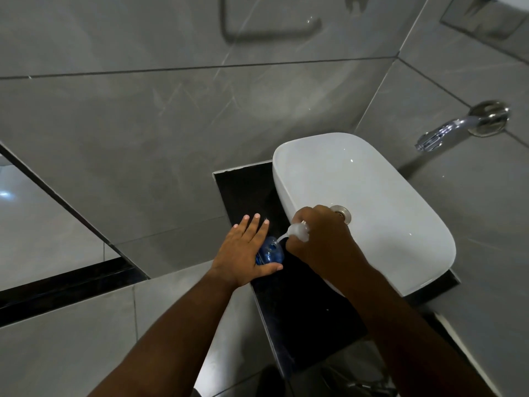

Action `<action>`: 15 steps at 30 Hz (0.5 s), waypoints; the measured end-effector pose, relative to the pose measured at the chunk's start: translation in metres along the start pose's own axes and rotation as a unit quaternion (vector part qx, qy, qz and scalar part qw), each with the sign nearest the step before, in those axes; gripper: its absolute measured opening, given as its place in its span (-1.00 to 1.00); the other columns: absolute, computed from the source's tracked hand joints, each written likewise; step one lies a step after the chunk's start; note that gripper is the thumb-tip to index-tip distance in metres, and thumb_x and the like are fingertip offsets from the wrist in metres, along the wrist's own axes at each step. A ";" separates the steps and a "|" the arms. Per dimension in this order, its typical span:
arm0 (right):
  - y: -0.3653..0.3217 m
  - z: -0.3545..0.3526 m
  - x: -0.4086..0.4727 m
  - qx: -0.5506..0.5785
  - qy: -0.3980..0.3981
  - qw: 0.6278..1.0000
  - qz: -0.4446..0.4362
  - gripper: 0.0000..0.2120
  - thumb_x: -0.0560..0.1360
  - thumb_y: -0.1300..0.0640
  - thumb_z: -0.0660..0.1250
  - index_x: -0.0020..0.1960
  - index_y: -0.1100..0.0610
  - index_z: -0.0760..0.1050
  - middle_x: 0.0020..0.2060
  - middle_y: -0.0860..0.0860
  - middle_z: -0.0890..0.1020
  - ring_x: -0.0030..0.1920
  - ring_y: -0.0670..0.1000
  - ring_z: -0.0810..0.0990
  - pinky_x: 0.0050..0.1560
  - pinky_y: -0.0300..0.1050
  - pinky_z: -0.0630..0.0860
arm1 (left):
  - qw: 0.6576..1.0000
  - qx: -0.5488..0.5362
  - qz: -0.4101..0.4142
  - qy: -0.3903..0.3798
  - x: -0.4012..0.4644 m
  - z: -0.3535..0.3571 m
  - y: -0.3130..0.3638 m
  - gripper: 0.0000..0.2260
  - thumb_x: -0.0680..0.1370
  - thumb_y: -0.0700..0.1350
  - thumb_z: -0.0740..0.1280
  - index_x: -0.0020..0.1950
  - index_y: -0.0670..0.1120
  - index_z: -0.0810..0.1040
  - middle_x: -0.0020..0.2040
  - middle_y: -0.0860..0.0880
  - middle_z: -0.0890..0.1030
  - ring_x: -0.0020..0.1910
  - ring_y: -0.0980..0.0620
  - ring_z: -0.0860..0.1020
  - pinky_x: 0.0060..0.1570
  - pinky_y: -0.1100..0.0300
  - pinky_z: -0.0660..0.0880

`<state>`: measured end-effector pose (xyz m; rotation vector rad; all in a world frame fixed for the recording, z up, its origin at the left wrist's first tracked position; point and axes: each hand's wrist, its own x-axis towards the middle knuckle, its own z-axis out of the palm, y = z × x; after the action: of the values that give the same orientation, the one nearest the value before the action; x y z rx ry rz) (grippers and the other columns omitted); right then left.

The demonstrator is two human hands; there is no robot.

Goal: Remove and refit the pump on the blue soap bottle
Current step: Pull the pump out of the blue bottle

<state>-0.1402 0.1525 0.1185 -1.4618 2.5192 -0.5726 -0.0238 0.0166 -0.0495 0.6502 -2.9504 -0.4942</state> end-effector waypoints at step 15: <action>-0.015 -0.007 0.014 -0.039 -0.051 0.997 -0.042 -0.63 0.38 -0.01 0.43 0.10 0.16 0.52 0.03 0.10 0.61 -0.11 -0.08 0.39 -0.06 -0.24 0.30 | 1.000 -0.016 -0.014 -0.014 -0.001 0.001 -0.001 -0.09 0.40 0.57 -0.01 0.56 0.08 -0.22 0.52 0.04 -0.27 0.49 0.01 -0.30 0.41 0.04 -0.28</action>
<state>-0.1382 0.1353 0.1320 -1.5886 2.4363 -0.4057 -0.0228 0.0162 -0.0512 0.6864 -2.9565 -0.5576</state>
